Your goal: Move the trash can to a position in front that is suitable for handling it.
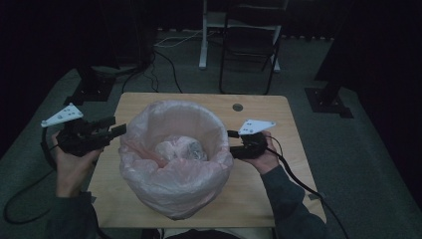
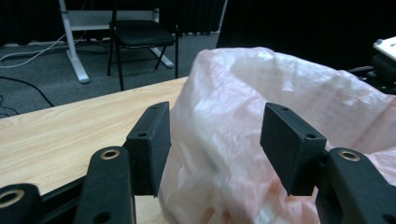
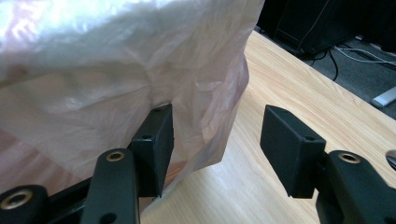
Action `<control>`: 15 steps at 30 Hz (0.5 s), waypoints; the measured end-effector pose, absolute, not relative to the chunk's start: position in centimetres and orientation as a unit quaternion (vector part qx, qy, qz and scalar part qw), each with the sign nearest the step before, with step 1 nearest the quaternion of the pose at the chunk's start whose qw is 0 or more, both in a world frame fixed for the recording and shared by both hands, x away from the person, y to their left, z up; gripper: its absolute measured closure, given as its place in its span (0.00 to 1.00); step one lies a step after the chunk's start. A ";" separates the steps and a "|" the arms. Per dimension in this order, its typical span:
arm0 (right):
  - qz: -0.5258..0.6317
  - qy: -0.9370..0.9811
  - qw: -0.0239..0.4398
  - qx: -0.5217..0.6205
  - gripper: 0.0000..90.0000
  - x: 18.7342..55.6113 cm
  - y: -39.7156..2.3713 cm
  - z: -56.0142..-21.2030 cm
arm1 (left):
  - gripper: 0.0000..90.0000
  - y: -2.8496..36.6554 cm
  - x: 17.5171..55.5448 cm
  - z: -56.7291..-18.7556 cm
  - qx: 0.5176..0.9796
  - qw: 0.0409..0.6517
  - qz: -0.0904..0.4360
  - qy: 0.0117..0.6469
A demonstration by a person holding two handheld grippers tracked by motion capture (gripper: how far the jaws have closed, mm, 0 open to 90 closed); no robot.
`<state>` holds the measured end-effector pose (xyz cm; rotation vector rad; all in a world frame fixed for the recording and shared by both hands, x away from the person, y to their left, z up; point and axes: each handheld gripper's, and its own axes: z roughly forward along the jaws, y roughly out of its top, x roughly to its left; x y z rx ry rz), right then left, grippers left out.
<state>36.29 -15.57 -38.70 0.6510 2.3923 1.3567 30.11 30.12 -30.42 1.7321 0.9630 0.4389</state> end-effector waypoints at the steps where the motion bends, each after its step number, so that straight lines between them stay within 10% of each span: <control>1: 0.476 0.836 0.155 0.226 0.49 36.7 -14.7 -38.7 | 0.48 30.2 30.1 -30.4 0.726 0.527 0.184 0.402; 15: 0.446 0.847 0.189 0.217 0.45 37.8 -13.0 -37.2 | 0.47 30.9 29.9 -30.3 0.724 0.522 0.187 0.410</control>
